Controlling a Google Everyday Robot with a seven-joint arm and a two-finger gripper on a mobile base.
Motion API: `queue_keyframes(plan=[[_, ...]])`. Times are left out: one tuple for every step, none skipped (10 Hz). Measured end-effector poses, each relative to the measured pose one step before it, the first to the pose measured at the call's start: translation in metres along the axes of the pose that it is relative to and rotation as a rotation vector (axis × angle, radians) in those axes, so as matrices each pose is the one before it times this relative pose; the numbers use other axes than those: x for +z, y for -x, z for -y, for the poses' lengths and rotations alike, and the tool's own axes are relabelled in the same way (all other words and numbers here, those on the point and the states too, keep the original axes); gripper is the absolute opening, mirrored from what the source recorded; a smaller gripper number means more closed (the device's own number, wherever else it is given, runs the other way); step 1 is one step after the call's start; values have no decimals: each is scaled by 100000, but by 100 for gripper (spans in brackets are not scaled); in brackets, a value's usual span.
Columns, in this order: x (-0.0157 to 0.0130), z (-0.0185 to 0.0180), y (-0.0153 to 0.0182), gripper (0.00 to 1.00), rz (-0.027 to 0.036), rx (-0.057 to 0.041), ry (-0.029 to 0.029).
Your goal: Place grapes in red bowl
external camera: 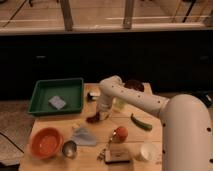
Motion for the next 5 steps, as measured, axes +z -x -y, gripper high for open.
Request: queue_keyframes(plan=[[-812,-96,87,0,-1069,-358,-592],[-645,-124,-31,0,-858,-198,-427],[-833,-164,0,0,-1083,-327,-540],[-961,-68,122,0,-1316,-678,-488],[-376,-80,88,0,-660,-459,2]])
